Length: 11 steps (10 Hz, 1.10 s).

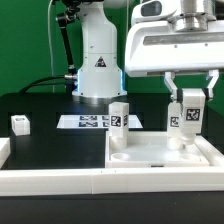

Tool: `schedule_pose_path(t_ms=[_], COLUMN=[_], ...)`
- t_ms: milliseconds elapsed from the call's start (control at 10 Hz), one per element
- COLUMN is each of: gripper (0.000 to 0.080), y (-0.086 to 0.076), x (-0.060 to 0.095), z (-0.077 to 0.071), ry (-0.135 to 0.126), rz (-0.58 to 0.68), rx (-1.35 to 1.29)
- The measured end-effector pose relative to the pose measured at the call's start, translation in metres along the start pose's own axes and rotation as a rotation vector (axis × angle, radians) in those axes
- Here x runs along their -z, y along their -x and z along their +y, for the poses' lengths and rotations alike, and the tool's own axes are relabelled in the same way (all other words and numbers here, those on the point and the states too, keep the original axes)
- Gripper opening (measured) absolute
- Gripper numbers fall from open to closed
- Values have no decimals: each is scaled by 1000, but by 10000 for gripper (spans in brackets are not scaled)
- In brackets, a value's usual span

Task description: Assemble square table

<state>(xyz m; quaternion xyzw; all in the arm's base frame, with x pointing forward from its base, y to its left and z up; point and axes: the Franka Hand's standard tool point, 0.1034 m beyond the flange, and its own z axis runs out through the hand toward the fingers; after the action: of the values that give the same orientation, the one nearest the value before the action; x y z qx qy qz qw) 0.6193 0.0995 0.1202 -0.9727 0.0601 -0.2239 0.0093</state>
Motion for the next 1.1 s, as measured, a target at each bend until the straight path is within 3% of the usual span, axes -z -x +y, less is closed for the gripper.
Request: schedule_pose_path(t_ms=[1100], gripper=[292], y=[-1], x=[-8], z=[0], ry=[1], rz=[166], rx=[41])
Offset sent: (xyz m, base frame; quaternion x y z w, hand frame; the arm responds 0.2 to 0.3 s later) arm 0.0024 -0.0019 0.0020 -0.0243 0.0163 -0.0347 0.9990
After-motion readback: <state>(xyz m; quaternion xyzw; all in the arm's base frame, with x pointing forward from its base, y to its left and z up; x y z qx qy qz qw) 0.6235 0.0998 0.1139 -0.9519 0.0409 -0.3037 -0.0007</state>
